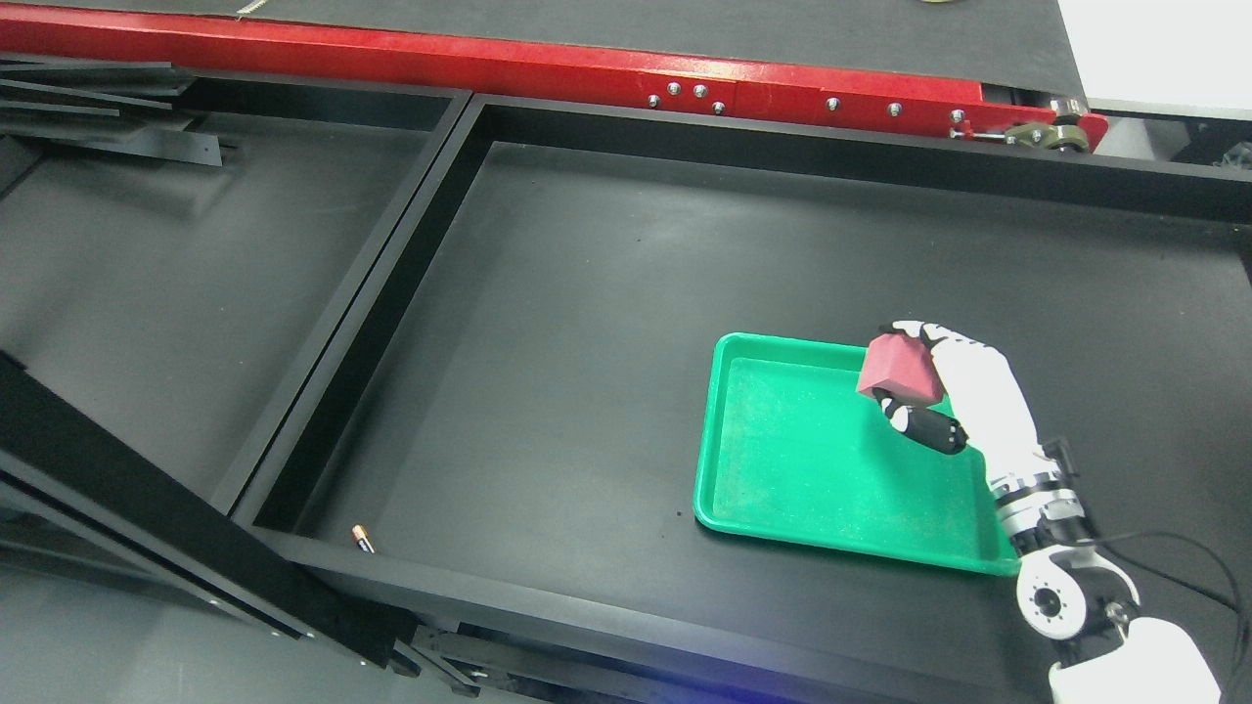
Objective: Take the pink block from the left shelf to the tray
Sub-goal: 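Lift the pink block up out of the green tray with the right hand, then turn toward the white desk carrying the pink block in the right hand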
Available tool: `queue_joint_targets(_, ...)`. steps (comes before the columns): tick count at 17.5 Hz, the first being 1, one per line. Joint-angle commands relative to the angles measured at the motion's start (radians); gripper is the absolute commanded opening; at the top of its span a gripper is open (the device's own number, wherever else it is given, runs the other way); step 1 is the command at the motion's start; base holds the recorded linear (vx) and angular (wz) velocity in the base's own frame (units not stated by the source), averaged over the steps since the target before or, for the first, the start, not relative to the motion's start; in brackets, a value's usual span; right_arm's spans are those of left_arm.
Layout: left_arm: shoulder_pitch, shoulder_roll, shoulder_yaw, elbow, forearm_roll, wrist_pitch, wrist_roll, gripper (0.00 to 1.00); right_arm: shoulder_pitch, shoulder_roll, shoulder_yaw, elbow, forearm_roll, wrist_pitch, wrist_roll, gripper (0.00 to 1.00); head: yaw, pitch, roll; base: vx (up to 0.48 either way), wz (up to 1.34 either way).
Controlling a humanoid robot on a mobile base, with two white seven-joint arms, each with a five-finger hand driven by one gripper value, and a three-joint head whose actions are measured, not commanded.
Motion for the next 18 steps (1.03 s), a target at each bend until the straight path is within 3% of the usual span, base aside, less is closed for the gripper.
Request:
queue_joint_targets(1,0.020,0.017,0.000,-0.017,0.000,0.000,0.000,1.00,0.043,-0.010,-0.042,-0.067,-0.001,-0.005,-0.368,0.03,0.0000,0.000,0.000,0.016,0.02)
queue_joint_targets(18,0.020,0.017,0.000,-0.017,0.000,0.000,0.000,1.00,0.106,-0.028,-0.048,-0.104,-0.003,-0.006,-0.382,0.03,0.0000,0.000,0.000,-0.071,0.19)
